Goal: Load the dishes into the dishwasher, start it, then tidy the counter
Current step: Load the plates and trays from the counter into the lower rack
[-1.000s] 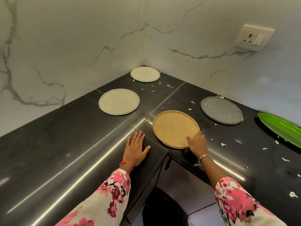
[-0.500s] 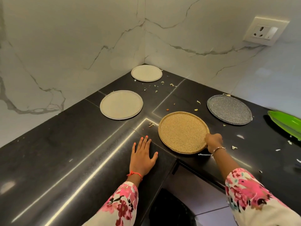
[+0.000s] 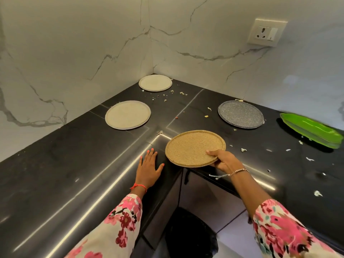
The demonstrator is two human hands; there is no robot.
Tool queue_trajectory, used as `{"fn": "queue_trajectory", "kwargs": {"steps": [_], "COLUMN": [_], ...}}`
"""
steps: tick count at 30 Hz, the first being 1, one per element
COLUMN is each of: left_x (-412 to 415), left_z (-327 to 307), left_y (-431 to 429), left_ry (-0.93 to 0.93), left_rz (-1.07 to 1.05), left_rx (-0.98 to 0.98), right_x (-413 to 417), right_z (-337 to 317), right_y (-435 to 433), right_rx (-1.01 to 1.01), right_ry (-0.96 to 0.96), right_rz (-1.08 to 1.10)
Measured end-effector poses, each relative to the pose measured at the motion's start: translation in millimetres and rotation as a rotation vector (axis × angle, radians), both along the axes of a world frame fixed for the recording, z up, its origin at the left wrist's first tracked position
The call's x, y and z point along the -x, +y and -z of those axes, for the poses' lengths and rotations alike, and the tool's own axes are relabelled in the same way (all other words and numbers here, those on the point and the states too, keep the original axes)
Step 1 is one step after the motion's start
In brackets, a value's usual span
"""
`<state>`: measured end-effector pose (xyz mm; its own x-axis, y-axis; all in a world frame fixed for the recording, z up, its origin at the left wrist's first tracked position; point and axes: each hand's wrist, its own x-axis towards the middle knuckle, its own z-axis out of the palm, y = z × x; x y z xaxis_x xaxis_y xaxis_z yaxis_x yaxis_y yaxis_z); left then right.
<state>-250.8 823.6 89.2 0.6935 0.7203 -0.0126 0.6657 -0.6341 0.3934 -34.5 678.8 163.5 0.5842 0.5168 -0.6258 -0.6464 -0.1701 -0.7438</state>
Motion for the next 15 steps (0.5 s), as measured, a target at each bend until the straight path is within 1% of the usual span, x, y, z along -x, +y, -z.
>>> {"fn": "queue_trajectory", "kwargs": {"steps": [5, 12, 15], "left_x": [25.1, 69.2, 93.3], "left_z": [2.9, 9.4, 19.4], "left_y": [-57.0, -136.0, -178.9], "left_ry": [0.026, 0.053, 0.016], "left_rz": [-0.029, 0.032, 0.072], "left_rx": [-0.015, -0.024, 0.068], "right_x": [17.0, 57.2, 82.7], "right_z": [10.5, 39.2, 49.9], "right_y": [-69.3, -169.3, -217.6], "right_rx": [-0.06, -0.113, -0.131], "right_ry": [0.025, 0.035, 0.044], "right_rz": [-0.037, -0.058, -0.076]}}
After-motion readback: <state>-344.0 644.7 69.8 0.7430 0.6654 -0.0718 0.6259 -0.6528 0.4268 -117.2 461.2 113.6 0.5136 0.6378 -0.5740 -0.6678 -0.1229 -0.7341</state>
